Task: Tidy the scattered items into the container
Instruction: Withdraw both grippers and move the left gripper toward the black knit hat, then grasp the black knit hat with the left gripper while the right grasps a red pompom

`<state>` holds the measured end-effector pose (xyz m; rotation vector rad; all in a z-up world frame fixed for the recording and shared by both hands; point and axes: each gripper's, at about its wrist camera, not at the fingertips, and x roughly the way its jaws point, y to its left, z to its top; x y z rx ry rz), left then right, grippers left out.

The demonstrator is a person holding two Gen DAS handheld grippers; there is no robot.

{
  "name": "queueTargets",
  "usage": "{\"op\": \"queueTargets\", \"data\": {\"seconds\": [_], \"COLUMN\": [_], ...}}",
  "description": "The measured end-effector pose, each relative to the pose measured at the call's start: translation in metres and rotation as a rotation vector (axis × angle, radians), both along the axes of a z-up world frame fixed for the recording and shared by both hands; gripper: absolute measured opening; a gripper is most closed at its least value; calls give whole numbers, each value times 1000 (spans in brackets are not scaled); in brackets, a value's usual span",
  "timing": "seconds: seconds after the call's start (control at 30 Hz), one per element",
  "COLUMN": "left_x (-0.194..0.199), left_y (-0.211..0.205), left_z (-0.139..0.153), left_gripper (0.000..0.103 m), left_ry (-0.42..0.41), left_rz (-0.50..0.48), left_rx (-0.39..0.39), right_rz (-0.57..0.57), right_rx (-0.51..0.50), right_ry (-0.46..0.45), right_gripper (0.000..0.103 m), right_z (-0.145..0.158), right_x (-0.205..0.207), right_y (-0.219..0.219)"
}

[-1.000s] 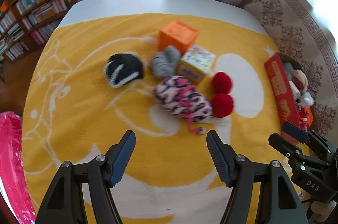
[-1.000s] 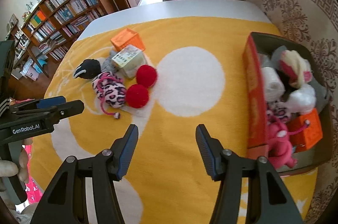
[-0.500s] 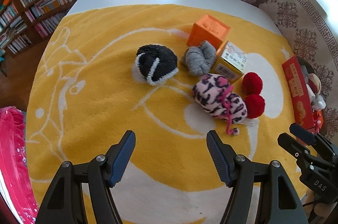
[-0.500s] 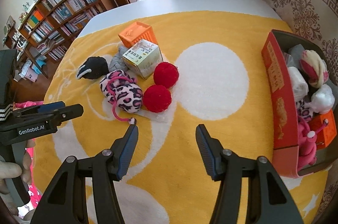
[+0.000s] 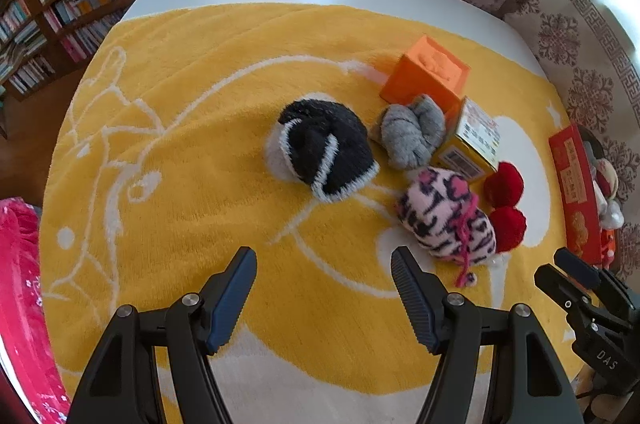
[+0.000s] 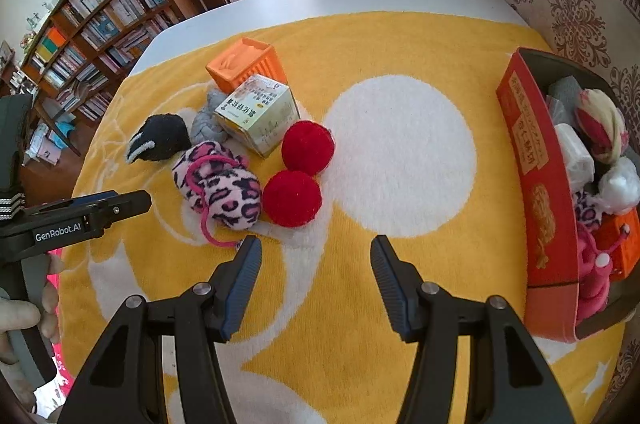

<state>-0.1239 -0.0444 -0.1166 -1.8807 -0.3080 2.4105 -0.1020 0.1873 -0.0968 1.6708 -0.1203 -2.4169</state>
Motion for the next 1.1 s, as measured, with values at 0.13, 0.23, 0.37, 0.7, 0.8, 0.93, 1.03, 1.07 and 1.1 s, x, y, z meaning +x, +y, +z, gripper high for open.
{"op": "queueTargets", "data": {"seconds": [0.13, 0.23, 0.37, 0.7, 0.8, 0.93, 1.03, 1.07, 1.1], "left_x": [-8, -14, -21, -57, -62, -69, -72, -73, -73], "left_y": [-5, -7, -10, -14, -15, -12, -7, -6, -5], "left_z": [-2, -2, -1, -10, -19, -26, -29, -29, -29], "left_gripper": [71, 71, 71, 71, 71, 71, 71, 71, 71], "left_ry": [-1, 3, 17, 40, 22, 12, 14, 20, 23], "left_rz": [8, 14, 27, -3, -1, -11, -40, -50, -60], "left_rx": [0, 3, 10, 11, 26, 20, -2, -8, -12], "right_rz": [-3, -3, -10, -18, -16, -23, -26, -24, -21], "right_rx": [-2, -1, 2, 8, 14, 20, 26, 28, 30], "right_ry": [-1, -2, -3, -6, -5, -8, -10, -11, -11], "right_gripper": [61, 61, 61, 61, 61, 61, 61, 61, 61], "right_z": [-1, -2, -4, -5, -5, -6, -8, -9, -10], "right_x": [-5, -8, -11, -16, -17, -21, -25, -27, -28], "right_y": [-3, -5, -5, -5, -6, -5, -7, -8, -9]}}
